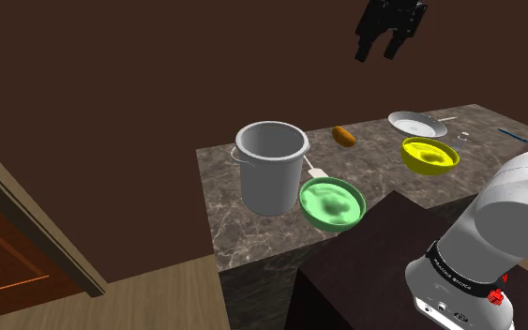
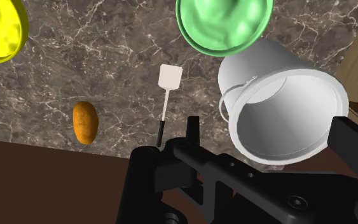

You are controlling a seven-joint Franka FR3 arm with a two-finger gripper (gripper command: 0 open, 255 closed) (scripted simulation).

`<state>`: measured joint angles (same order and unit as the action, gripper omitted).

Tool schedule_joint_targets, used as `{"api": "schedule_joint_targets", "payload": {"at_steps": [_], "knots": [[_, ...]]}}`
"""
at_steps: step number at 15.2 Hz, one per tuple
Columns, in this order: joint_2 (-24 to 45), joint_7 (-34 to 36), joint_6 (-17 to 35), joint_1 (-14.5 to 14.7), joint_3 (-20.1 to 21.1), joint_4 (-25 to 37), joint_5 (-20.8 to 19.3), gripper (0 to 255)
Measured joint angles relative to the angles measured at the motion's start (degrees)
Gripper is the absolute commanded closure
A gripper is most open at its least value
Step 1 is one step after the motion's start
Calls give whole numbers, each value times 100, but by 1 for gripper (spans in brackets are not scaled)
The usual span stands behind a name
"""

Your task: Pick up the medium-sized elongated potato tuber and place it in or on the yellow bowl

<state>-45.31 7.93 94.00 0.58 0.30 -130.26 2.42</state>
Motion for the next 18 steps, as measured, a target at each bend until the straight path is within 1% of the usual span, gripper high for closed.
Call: {"api": "schedule_joint_targets", "payload": {"at_steps": [2, 4, 9, 16, 18], "knots": [[64, -17, 69, -12, -18, -14, -15, 0], [208, -105, 303, -64, -113, -135, -82, 0], [738, -366, 1055, -218, -405, -438, -270, 0], [1771, -696, 2056, -405, -799, -505, -446, 0], [2090, -766, 2259, -441, -888, -412, -464, 0]]}}
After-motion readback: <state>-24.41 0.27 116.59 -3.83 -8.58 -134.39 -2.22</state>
